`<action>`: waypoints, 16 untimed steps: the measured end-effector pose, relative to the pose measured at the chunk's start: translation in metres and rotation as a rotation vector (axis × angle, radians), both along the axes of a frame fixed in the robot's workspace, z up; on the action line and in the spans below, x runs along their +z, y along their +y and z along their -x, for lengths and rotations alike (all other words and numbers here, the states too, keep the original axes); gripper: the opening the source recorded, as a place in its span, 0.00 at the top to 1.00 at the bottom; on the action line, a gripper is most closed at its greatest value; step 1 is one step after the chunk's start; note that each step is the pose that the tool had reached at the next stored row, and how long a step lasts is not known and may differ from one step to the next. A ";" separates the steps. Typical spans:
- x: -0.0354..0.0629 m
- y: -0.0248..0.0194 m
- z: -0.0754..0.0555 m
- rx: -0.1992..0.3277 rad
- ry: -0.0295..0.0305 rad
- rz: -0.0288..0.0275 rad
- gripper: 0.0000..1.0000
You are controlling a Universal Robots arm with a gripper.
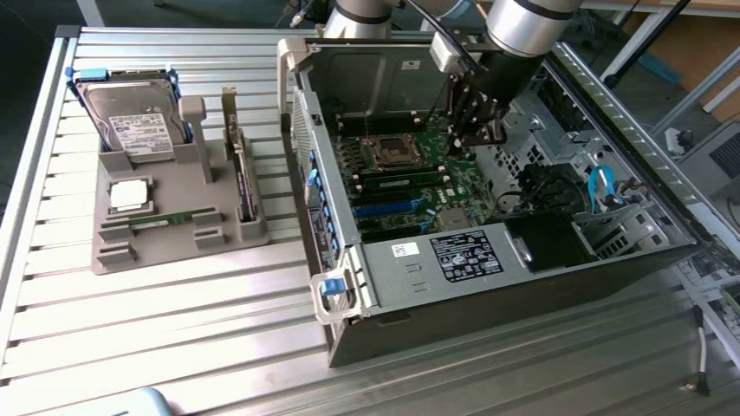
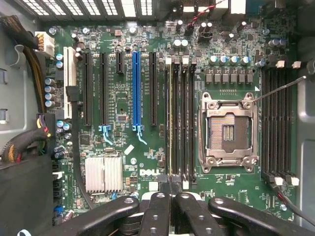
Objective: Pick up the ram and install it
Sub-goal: 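Press down the ram until it locks into place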
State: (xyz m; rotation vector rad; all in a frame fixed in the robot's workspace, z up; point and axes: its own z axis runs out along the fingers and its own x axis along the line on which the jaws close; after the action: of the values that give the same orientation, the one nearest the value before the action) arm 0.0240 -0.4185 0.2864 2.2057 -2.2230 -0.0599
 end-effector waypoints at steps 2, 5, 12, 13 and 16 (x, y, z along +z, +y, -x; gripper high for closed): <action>-0.0016 0.0000 0.000 0.000 0.0000 0.0001 0.90; -0.0046 0.0000 0.000 0.000 0.0000 0.0000 0.90; -0.0114 0.0000 0.000 0.000 0.0000 0.0001 0.90; -0.0122 0.0000 0.000 0.000 0.0000 0.0001 0.90; -0.0155 0.0000 0.000 0.000 0.0000 0.0000 0.90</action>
State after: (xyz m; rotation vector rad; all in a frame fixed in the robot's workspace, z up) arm 0.0240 -0.4185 0.2709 2.2057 -2.2230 -0.0599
